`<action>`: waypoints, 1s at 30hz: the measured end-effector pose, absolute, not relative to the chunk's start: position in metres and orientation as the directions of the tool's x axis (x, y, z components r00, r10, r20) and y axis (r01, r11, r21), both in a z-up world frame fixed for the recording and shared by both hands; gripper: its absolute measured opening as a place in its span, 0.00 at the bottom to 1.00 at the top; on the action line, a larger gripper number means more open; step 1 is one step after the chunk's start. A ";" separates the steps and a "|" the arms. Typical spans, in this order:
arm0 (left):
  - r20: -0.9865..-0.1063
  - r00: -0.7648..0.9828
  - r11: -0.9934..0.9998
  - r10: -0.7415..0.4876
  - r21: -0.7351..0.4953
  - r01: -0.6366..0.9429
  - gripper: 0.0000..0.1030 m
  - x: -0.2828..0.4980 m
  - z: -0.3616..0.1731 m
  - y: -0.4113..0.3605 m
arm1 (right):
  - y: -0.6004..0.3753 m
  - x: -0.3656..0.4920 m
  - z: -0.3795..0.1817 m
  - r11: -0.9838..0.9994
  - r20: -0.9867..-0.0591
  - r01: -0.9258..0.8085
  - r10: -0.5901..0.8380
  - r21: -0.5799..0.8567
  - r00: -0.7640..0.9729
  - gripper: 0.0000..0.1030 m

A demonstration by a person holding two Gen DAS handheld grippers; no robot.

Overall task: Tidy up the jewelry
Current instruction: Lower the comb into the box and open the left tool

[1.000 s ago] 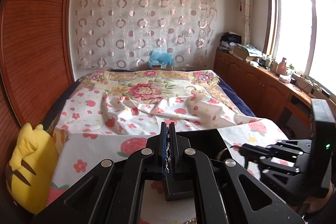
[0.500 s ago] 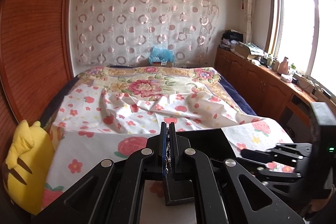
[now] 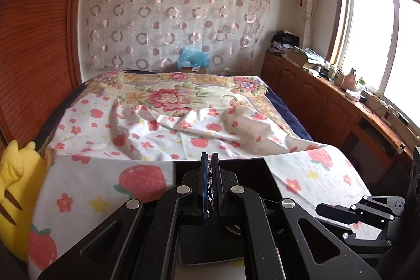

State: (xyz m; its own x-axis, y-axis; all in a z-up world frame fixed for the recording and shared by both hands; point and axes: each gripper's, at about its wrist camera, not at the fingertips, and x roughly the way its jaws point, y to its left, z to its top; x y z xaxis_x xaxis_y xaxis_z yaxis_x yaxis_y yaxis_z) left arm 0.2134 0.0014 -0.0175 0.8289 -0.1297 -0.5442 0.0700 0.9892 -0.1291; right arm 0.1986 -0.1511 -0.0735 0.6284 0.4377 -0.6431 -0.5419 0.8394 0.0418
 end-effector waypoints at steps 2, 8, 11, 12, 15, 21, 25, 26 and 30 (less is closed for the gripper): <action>-0.559 0.817 0.989 -0.140 -0.124 0.085 0.02 0.216 -0.020 -0.004 | -0.152 0.198 -0.073 0.839 -0.643 -0.542 0.438 0.042 0.628 0.21; -0.596 0.793 0.991 -0.129 -0.094 0.091 0.04 0.218 -0.026 -0.010 | -0.151 0.189 -0.074 0.835 -0.641 -0.549 0.444 0.041 0.627 0.21; -0.594 0.795 0.992 -0.124 -0.092 0.087 0.07 0.212 -0.024 -0.004 | -0.151 0.179 -0.077 0.830 -0.643 -0.556 0.446 0.036 0.623 0.21; -0.594 0.795 0.992 -0.123 -0.089 0.087 0.08 0.211 -0.024 -0.004 | -0.152 0.176 -0.079 0.830 -0.644 -0.557 0.446 0.037 0.621 0.21; -0.588 0.800 0.993 -0.118 -0.069 0.095 0.09 0.199 -0.022 0.000 | -0.153 0.167 -0.084 0.826 -0.650 -0.561 0.454 0.051 0.609 0.21; -0.593 0.794 0.991 -0.131 -0.061 0.119 0.10 0.167 -0.028 0.007 | -0.153 0.147 -0.095 0.816 -0.660 -0.572 0.473 0.079 0.584 0.38; -0.612 0.779 0.991 -0.135 -0.064 0.121 0.17 0.147 -0.039 0.011 | -0.146 0.135 -0.102 0.808 -0.670 -0.584 0.476 0.078 0.570 0.57; -0.618 0.774 0.990 -0.136 -0.066 0.121 0.18 0.142 -0.042 0.013 | -0.144 0.132 -0.103 0.807 -0.672 -0.586 0.473 0.071 0.570 0.61; -0.643 0.754 0.991 -0.133 -0.062 0.121 0.20 0.124 -0.056 0.018 | -0.134 0.124 -0.107 0.791 -0.682 -0.608 0.480 0.066 0.551 0.76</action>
State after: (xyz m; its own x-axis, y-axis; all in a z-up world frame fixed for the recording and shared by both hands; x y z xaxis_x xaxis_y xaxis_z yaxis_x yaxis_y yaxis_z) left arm 0.1235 0.0181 -0.0564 0.7539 -0.1327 -0.6435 0.1211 0.9907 -0.0624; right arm 0.1235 -0.1341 -0.1069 0.5514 0.4803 -0.6821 -0.6076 0.7915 0.0661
